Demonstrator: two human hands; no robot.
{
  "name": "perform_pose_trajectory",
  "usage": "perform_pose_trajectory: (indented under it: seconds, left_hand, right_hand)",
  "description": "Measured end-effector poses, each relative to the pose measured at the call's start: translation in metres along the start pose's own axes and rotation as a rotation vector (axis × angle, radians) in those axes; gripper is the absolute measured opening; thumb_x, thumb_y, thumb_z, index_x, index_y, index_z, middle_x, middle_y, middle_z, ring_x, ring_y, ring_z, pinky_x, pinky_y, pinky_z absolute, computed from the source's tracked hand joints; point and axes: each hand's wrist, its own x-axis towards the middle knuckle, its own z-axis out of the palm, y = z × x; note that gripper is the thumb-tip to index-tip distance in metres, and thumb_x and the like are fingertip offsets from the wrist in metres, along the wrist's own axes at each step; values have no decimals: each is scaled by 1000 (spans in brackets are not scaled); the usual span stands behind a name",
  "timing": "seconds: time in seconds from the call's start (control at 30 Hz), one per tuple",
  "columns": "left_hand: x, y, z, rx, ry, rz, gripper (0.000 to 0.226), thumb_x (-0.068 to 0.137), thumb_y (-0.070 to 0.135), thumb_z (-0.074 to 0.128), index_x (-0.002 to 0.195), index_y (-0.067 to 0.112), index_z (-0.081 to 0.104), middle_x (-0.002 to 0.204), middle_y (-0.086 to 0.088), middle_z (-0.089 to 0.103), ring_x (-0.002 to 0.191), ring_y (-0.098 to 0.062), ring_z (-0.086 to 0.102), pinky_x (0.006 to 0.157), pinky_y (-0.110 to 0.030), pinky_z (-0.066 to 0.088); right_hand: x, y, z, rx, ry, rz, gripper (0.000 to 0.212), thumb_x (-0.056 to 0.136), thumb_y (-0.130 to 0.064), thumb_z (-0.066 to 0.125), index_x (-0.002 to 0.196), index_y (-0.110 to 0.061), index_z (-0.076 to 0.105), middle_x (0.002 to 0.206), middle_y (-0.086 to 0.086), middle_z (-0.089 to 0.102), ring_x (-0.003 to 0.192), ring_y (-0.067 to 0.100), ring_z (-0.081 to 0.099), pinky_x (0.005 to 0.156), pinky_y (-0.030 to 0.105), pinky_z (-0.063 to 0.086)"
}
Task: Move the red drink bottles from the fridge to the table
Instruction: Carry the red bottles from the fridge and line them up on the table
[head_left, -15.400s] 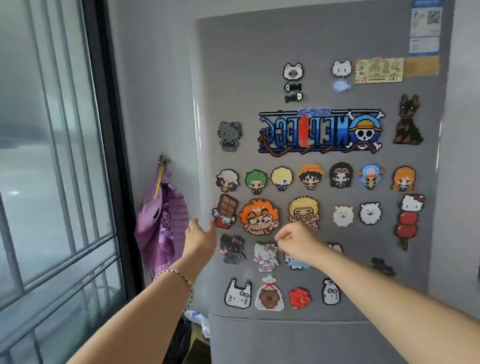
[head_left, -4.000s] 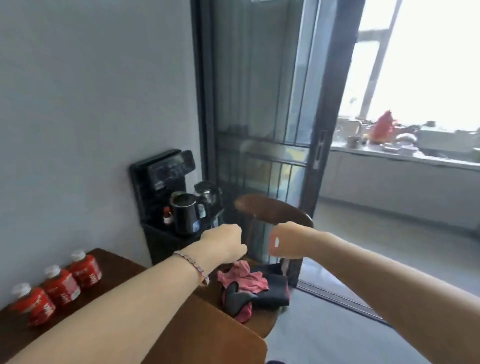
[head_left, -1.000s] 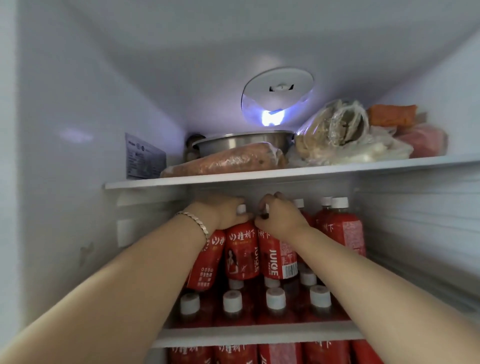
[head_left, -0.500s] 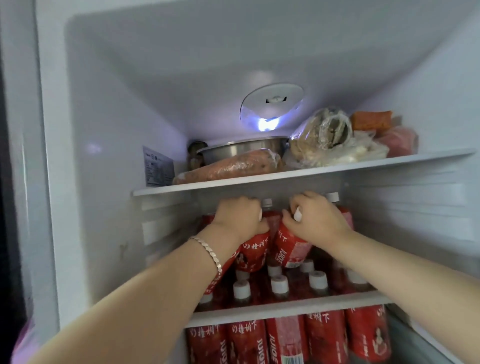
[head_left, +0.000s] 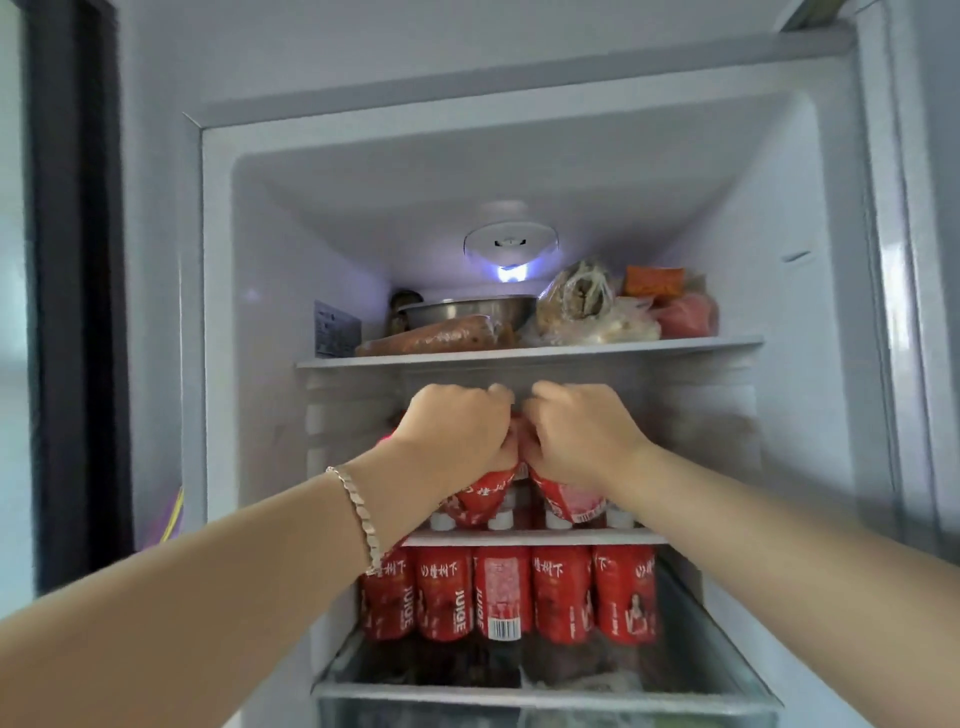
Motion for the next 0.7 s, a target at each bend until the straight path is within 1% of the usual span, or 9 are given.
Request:
perform_pose_trajectory:
  seconds: [0.07, 0.13, 0.2, 0.23, 0.3, 0.37, 0.47, 0.6, 0.7]
  left_hand:
    - [-18, 6, -18, -49, -93, -77, 35, 91, 36, 44, 112, 8, 50, 107, -6, 66, 99, -31, 64, 69, -30, 38]
    - [-38, 8, -27, -108, -218, -183, 35, 90, 38, 46, 108, 9, 54, 108, -7, 65, 100, -30, 62, 71, -30, 39]
    - [-64, 7, -36, -166, -368, -299, 31, 89, 39, 46, 100, 12, 57, 103, -5, 65, 95, -27, 62, 70, -29, 40]
    - [-81, 4, -39, -179, -438, -346, 29, 88, 40, 46, 95, 14, 58, 98, -4, 65, 89, -25, 61, 69, -29, 41]
    - [-111, 0, -43, -184, -497, -382, 29, 87, 39, 47, 94, 14, 59, 93, -3, 63, 84, -23, 60, 68, -27, 42]
    - [-151, -7, -48, -151, -528, -401, 32, 88, 40, 48, 99, 12, 59, 99, -5, 65, 91, -26, 61, 69, -27, 41]
    - [-214, -14, -59, -96, -590, -476, 30, 88, 41, 47, 95, 12, 53, 100, -7, 65, 91, -27, 62, 68, -29, 41]
    - [-314, -22, -87, -7, -688, -659, 37, 89, 42, 45, 101, 9, 55, 99, -8, 65, 89, -28, 62, 66, -29, 39]
    - [-400, -16, -125, 90, -773, -786, 35, 89, 40, 42, 98, 8, 55, 97, -8, 65, 86, -29, 62, 64, -28, 38]
  right_hand:
    - [-4, -8, -9, 46, 19, -10, 32, 41, -16, 85, 42, -13, 53, 44, 0, 48, 30, 22, 49, 40, 15, 8]
    - [-7, -24, -21, 77, 50, -29, 24, 54, -17, 79, 47, -11, 56, 52, 3, 54, 37, 26, 55, 42, 15, 9]
    - [-8, -41, -30, 159, 19, -37, 17, 82, -20, 59, 73, -6, 64, 80, 7, 61, 68, 31, 64, 48, 24, 26]
    - [-9, -55, -32, 221, -74, -32, 22, 89, -21, 49, 87, -6, 65, 93, 7, 62, 83, 31, 63, 57, 28, 32]
    - [-15, -80, -34, 279, -206, -40, 24, 91, -21, 44, 95, -7, 63, 105, 8, 62, 96, 30, 61, 67, 29, 35]
    - [-24, -117, -42, 333, -311, -81, 19, 89, -17, 46, 94, -9, 63, 108, 10, 63, 99, 31, 61, 68, 29, 36]
    - [-45, -173, -45, 472, -443, -179, 16, 89, -16, 46, 81, -12, 59, 103, 8, 64, 97, 28, 61, 71, 29, 38]
    - [-81, -257, -56, 535, -460, -375, 26, 92, -24, 44, 100, -10, 64, 112, 10, 64, 102, 31, 60, 74, 30, 38]
    - [-115, -328, -86, 590, -439, -613, 31, 94, -30, 41, 104, -10, 62, 113, 9, 63, 104, 30, 60, 80, 32, 44]
